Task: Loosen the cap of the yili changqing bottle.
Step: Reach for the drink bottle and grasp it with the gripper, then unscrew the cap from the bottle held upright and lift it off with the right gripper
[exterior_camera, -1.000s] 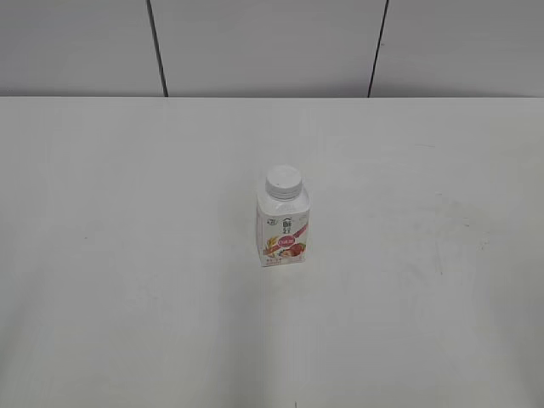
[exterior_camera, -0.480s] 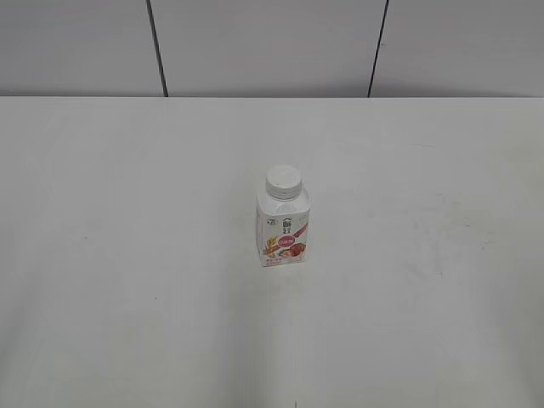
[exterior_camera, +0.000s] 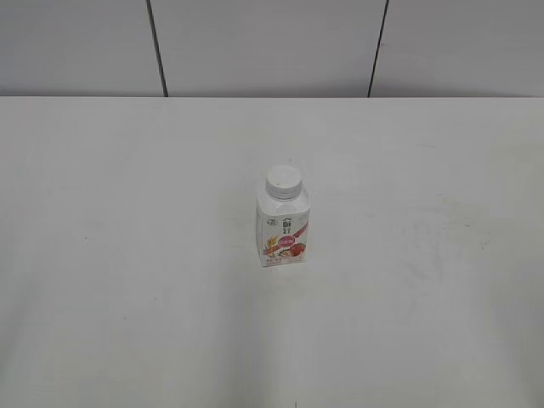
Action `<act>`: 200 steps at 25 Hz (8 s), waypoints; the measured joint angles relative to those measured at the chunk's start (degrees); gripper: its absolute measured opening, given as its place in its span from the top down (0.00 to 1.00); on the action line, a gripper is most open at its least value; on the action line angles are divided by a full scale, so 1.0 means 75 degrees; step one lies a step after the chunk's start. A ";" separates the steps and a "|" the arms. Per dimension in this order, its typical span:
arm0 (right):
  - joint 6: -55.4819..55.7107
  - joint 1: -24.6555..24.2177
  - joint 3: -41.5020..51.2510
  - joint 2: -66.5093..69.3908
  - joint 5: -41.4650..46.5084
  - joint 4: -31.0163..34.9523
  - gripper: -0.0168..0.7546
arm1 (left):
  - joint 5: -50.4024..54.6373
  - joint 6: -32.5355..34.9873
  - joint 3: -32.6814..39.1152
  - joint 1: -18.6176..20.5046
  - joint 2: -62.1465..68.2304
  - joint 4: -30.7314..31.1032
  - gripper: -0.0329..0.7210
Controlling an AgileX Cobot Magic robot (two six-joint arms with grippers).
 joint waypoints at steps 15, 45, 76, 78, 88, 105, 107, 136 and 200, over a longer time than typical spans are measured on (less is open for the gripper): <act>0.0000 0.0000 0.0000 0.0000 0.0000 0.0049 0.22 | -0.1565 -0.0005 -0.0112 0.0000 0.0000 -0.0067 0.33; 0.0000 0.0000 0.0000 0.0000 -0.0003 0.0055 0.22 | -1.0733 -0.0005 0.1583 0.0000 0.5307 0.0764 0.33; 0.0000 0.0000 0.0000 0.0000 -0.0003 0.0113 0.22 | -1.3739 -0.1682 0.0476 0.0000 1.1784 0.3880 0.39; 0.0000 0.0000 0.0000 0.0000 -0.0003 0.0120 0.22 | -1.3780 -0.2187 0.0214 0.0000 1.2113 0.4721 0.39; 0.0000 0.0000 0.0000 0.0000 -0.0003 0.0120 0.22 | -1.5195 -0.3244 -0.0737 0.0000 1.3544 0.8489 0.39; 0.0000 0.0000 0.0000 0.0000 -0.0003 0.0120 0.22 | -1.6632 -0.3268 -0.2184 -0.1075 1.5260 0.9873 0.20; 0.0000 0.0000 0.0000 0.0000 -0.0003 0.0120 0.22 | -1.6588 -0.3268 -0.2344 -0.1274 1.5376 0.9838 0.20; 0.0000 0.0000 0.0000 0.0000 -0.0003 0.0120 0.22 | -1.5854 -0.3268 -0.2884 -0.1839 1.6156 0.8756 0.22; -0.0039 0.0055 -0.5736 1.2189 0.0767 0.0692 0.22 | -1.6107 -0.2645 -0.2916 -0.1832 1.6161 0.9453 0.38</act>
